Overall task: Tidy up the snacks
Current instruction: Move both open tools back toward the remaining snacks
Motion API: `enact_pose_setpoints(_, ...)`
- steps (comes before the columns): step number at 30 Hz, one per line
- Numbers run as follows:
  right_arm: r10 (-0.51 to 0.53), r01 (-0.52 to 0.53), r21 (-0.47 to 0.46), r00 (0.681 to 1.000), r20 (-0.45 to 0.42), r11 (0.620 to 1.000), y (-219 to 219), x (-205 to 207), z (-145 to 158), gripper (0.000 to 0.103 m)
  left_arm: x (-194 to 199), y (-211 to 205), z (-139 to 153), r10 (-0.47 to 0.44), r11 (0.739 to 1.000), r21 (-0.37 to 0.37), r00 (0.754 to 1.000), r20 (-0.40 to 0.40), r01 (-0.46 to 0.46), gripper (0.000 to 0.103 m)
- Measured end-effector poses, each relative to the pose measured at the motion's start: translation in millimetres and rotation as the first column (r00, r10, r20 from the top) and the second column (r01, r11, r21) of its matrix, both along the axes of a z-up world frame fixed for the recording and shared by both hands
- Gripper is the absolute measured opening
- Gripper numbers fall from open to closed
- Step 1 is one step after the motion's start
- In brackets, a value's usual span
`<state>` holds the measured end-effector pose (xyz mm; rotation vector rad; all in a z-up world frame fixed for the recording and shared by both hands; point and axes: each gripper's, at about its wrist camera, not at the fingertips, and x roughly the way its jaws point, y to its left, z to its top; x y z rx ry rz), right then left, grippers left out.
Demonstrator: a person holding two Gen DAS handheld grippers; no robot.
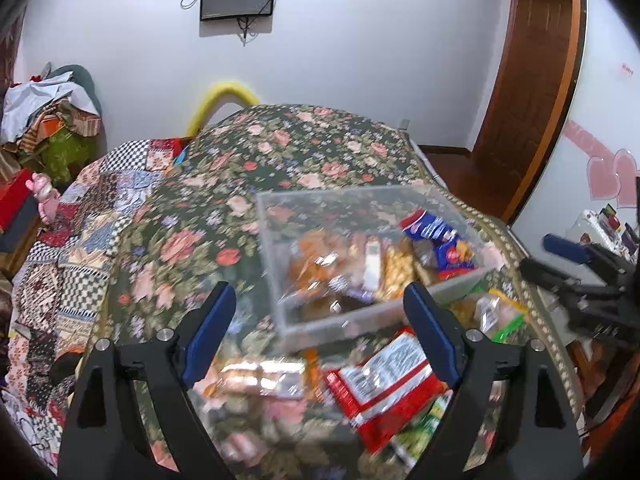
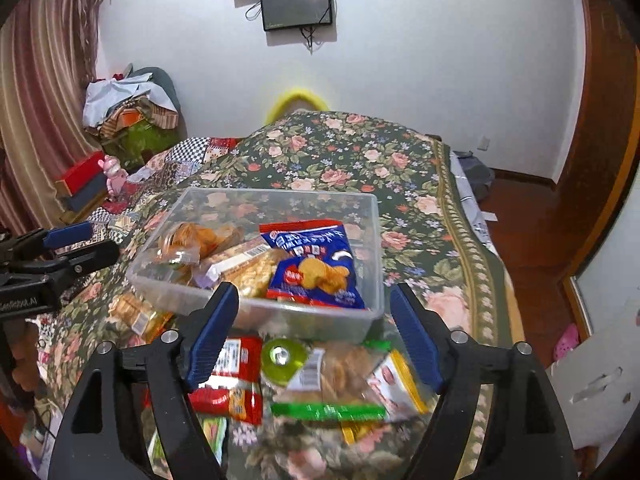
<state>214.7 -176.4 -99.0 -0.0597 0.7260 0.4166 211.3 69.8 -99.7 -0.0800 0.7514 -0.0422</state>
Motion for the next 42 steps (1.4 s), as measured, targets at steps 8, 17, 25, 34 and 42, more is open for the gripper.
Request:
enact_pose_setpoints(8, -0.028, 0.028, -0.011, 0.999, -0.037, 1.000, -23, -20, -15, 0.079, -18, 27, -37, 0.029, 0.999, 0.034, 0.995, -0.092, -0.026, 0.089)
enact_pose_setpoints(17, -0.056, 0.043, -0.087, 0.988, -0.143, 0.995, -35, -30, -63, 0.080, -1, 36, -76, -0.008, 0.999, 0.031, 0.989, -0.147, 0.012, 0.089)
enact_pose_setpoints(25, -0.074, 0.053, -0.100, 0.973, -0.220, 0.994, -37, -17, -93, 0.080, 28, 28, -109, -0.058, 0.997, 0.034, 0.975, -0.215, 0.067, 0.089)
enact_pose_setpoints(34, -0.093, 0.066, -0.118, 0.966, -0.241, 0.991, -33, 6, -108, 0.081, 2, 33, -112, -0.080, 0.997, -0.032, 0.965, -0.250, 0.075, 0.089)
enact_pose_setpoints(42, -0.108, 0.080, -0.120, 0.963, -0.245, 0.989, -35, 10, -127, 0.081, -29, 24, -103, -0.115, 0.993, -0.004, 0.963, -0.242, 0.117, 0.089)
